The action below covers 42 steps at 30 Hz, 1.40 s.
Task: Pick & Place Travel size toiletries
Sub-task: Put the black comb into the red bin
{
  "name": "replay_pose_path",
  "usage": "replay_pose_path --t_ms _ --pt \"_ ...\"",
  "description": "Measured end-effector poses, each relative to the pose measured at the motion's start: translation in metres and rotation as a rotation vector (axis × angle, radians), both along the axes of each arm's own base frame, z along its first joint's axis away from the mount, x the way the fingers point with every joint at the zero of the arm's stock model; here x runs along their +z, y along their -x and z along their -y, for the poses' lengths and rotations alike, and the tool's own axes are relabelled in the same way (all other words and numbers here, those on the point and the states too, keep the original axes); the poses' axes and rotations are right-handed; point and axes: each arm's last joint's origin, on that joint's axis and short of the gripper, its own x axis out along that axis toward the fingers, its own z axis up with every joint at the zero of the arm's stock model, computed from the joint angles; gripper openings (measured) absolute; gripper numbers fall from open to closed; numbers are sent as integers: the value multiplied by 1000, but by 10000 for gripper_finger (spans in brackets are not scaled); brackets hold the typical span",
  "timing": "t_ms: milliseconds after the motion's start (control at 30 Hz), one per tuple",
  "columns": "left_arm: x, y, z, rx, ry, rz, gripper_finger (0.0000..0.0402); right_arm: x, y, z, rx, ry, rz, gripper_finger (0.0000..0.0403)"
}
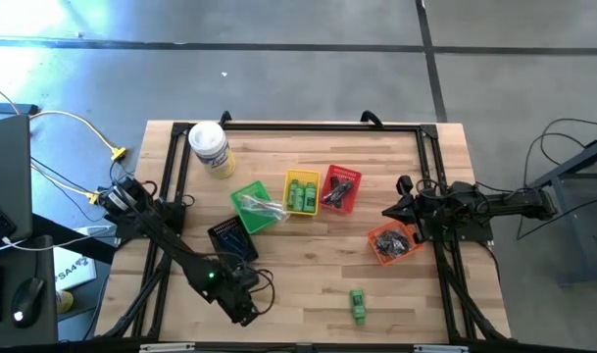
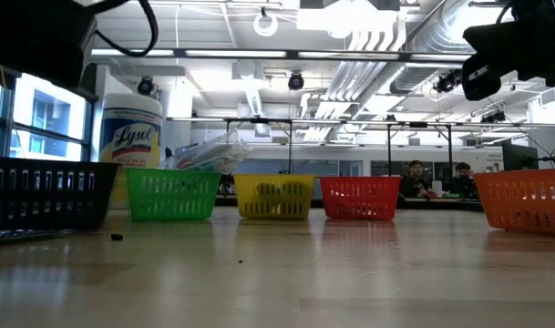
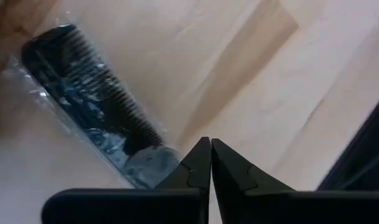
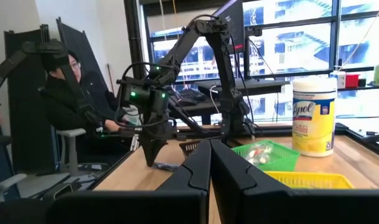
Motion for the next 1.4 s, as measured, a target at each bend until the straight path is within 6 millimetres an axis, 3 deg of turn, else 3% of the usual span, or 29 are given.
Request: replay_pose_path --t_ms 233,467,600,867,1067,1400 --pt "22 -1 8 -13 -4 -44 50 0 0 0 1 -2 -1 2" --pt "50 -3 8 74 -48 -90 127 0 0 0 1 -2 0 2" --pt "44 0 5 178 -76 -136 172 0 0 0 1 -2 -1 2" --pt "21 -5 11 220 -75 -225 249 0 0 -1 33 -5 -4 2" --pt "3 -8 14 246 -97 -262 260 0 0 -1 31 -5 -4 2" --pt "-10 -12 17 230 -135 -259 260 0 0 -1 30 -20 -6 2"
